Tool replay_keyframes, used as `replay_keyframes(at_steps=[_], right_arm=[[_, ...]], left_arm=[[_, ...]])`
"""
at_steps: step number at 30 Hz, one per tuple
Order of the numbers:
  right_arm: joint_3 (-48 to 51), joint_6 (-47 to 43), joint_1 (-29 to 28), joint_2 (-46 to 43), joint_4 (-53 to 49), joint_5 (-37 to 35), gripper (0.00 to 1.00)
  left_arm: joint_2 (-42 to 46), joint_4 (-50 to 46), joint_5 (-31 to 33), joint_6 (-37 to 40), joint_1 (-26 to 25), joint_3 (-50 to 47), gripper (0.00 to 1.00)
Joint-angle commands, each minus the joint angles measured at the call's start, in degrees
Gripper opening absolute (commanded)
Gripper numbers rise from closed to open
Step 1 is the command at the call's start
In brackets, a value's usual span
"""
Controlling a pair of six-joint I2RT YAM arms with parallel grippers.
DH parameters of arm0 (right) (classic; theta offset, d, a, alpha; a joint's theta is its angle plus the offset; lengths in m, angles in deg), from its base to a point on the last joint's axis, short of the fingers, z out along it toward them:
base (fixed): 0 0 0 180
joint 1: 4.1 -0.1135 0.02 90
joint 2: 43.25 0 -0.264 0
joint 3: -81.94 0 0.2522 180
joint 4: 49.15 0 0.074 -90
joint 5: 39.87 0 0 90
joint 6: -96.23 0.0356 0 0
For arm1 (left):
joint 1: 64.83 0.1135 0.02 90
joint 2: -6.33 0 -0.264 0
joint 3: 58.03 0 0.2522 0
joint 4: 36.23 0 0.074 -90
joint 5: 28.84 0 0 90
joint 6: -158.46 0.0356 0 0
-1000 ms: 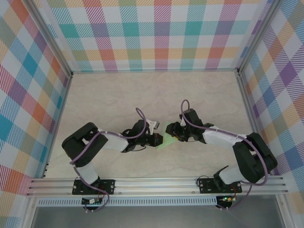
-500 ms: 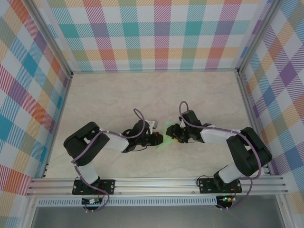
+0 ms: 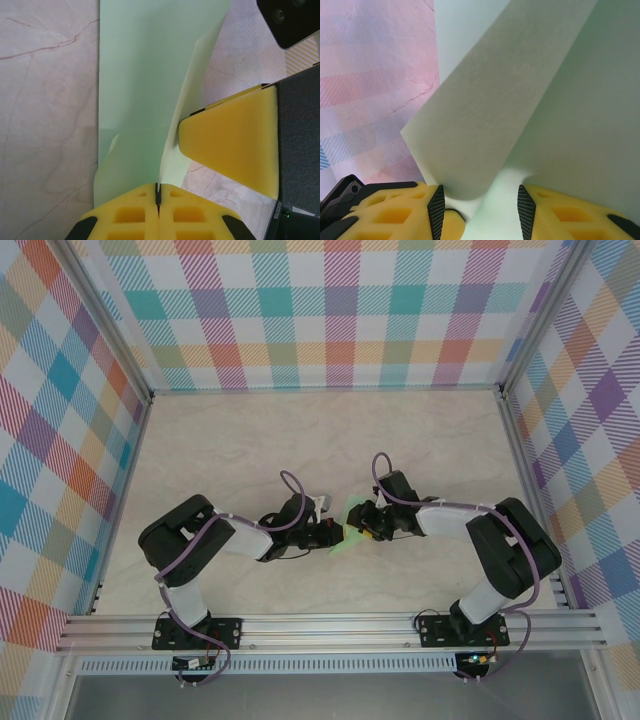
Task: Fold a paper plane with a square sheet of paper (pick it up from the middle)
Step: Fourth fold the wing at the center of the table.
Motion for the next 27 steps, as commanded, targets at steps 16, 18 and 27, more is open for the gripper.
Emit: replay_keyframes(at_steps=[16, 18, 27], right_arm=[[-5.5, -2.1, 0.4, 5.3, -9.6, -3.1, 0.45], [-6.3, -2.1, 0.2, 5.8, -11.1, -3.9, 0.46], [-9.6, -1.8, -1.0, 8.6, -16.7, -6.9, 0.51]], left_arm=[[11.5, -11.4, 2.9, 2.3, 2.2, -2.4, 0.3], [13.5, -13.0, 4.6, 3.0, 2.5, -3.1, 0.3], [13.6, -8.0, -0.5, 2.9, 2.4, -3.2, 0.28]])
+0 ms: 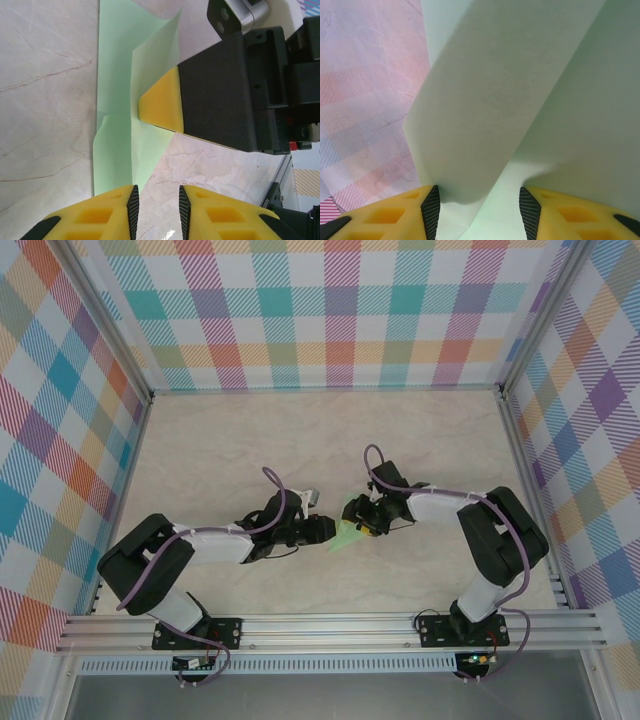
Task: Fold a paper plane with a square sheet of paper (pick it up from the middle)
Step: Fourth fold the wing at the center of the table.
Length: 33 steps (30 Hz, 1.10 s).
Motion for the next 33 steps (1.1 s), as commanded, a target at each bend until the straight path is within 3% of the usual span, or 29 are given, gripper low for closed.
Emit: replay_keyframes(at_steps=[1, 13, 33], right_arm=[[-1.1, -0.8, -0.8, 3.5, -7.1, -6.5, 0.51], [-5.1, 2.5, -2.0, 7.1, -15.2, -10.2, 0.54], [-6.3, 4.3, -2.0, 9.5, -17.7, -9.7, 0.57]], left_arm=[[-0.9, 3.1, -3.0, 1.1, 0.3, -0.1, 0.27], [-7.0, 6.7, -8.2, 1.6, -1.1, 3.0, 0.17], [-11.6, -3.5, -0.4, 4.2, -1.2, 7.3, 0.06]])
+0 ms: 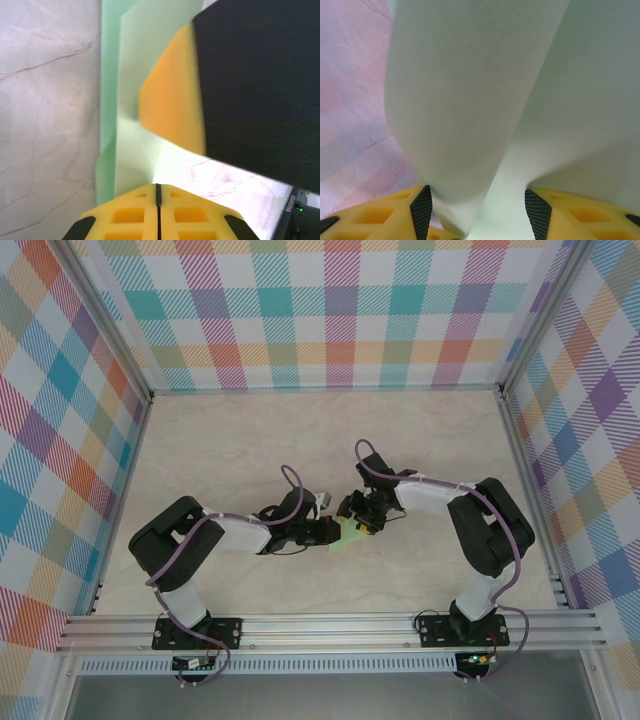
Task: Fold a paper plane with a square sheet of paper (pick it up from the middle)
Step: Fourth fold the wing at the center of the table.
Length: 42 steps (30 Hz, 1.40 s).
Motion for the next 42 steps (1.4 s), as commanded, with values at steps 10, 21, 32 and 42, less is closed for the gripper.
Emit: replay_keyframes(at_steps=[10, 21, 32, 42], right_arm=[[3.3, -0.4, 0.0, 2.6, -4.8, -5.2, 0.56], [3.9, -1.0, 0.2, 2.3, -5.4, -5.9, 0.49], [1.3, -0.9, 0.2, 6.8, -9.6, -7.5, 0.43], [-0.3, -1.0, 0.2, 9.0, -10.4, -6.8, 0.43]], left_arm=[[-1.0, -2.9, 1.9, 1.4, -0.3, 1.1, 0.05], [-1.7, -3.3, 1.3, 1.3, -0.3, 1.5, 0.05], [6.6, -4.3, 3.1, 0.1, -0.3, 0.1, 0.08], [7.8, -2.6, 3.3, -0.7, -0.2, -0.9, 0.07]])
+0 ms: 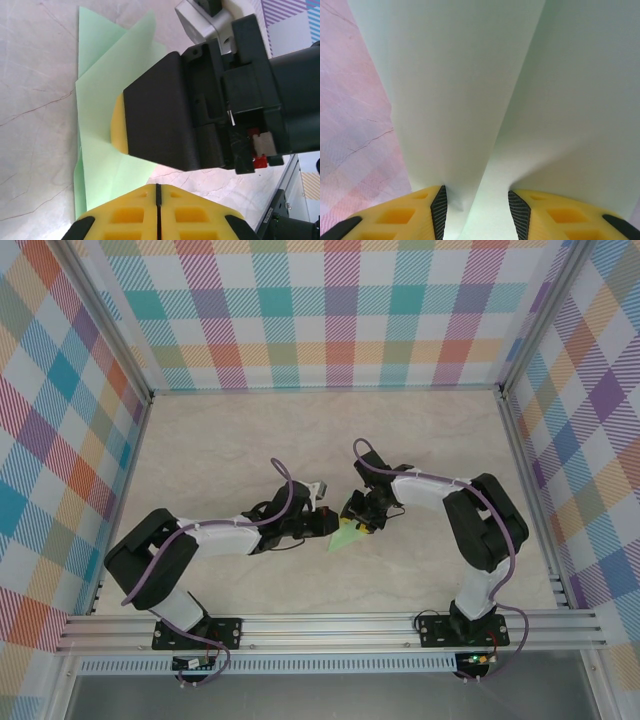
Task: Fold a paper plane with a square sheet of paper (pick it up from the middle)
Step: Fourth fold the wing at the center of the table.
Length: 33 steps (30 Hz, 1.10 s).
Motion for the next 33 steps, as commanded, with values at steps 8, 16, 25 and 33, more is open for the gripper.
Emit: replay_keyframes(at_steps=[8, 16, 25, 33], right_arm=[[3.3, -0.9, 0.1, 6.2, -5.1, -6.3, 0.41], [3.2, -1.4, 0.1, 6.6, -5.5, -6.2, 0.41], [2.5, -1.7, 0.1, 7.6, -5.4, -5.5, 0.43], [2.9, -1.6, 0.1, 7.4, -5.4, -5.3, 0.42]], left_arm=[[-4.7, 1.0, -1.5, -0.9, -0.1, 0.5, 0.05], [-5.9, 0.5, 0.8, -2.6, 0.4, 0.9, 0.02], [-7.4, 5.4, -3.7, -2.7, 0.3, 1.0, 0.04], [-10.6, 4.3, -2.2, -1.9, 0.3, 2.1, 0.02]])
